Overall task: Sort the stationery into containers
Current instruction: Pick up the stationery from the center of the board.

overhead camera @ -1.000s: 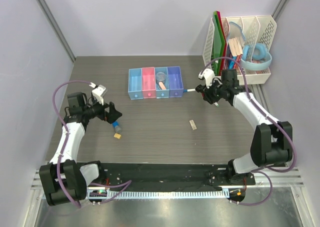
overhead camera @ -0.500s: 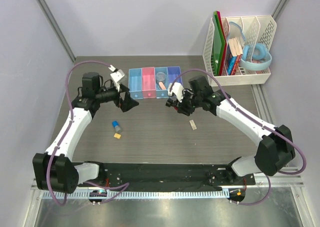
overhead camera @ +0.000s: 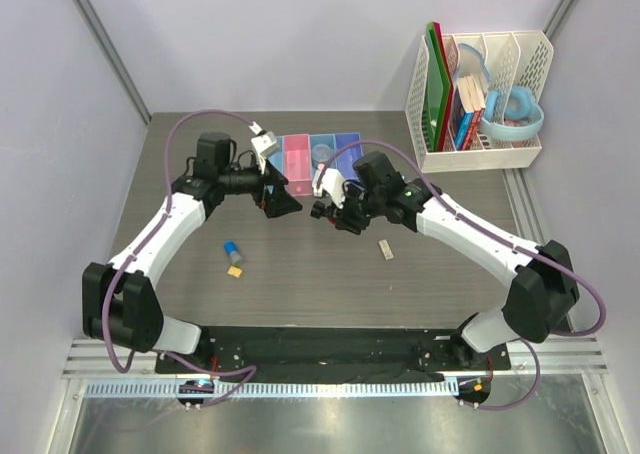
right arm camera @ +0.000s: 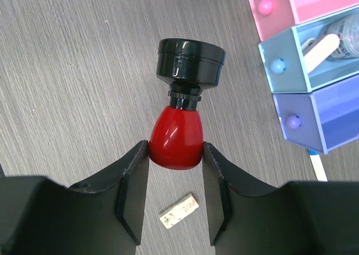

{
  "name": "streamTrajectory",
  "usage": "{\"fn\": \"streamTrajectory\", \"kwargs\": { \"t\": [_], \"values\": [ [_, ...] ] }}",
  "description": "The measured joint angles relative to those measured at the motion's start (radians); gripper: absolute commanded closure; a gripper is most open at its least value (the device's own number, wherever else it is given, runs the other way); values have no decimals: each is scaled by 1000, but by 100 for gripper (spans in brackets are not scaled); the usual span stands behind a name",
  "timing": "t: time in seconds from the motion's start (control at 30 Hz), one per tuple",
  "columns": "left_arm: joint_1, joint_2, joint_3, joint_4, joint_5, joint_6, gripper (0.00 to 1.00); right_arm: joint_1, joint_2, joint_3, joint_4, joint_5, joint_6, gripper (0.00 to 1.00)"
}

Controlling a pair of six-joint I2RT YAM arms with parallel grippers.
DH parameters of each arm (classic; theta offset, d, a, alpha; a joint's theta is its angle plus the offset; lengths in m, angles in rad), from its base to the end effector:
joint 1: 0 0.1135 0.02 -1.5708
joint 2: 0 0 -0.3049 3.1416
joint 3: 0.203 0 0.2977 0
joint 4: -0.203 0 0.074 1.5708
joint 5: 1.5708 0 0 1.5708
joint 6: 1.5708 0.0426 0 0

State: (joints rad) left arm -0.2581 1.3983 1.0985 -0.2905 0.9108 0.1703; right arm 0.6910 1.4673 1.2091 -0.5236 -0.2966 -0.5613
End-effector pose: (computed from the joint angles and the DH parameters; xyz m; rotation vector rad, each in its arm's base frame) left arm 0.3271 -0.1211 0.3294 0.9356 1.8425 -1.0250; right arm 0.2750 0.2436 0.3195 -1.4905 1.8124 0.4123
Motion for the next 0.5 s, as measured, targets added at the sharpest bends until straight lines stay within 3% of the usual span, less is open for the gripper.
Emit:
{"fn": "streamTrajectory", "kwargs": {
  "t": [0.5],
  "values": [
    [-117,79,32,-8,-60,-5,0,43,29,27,0,31,16,64]
  ]
}}
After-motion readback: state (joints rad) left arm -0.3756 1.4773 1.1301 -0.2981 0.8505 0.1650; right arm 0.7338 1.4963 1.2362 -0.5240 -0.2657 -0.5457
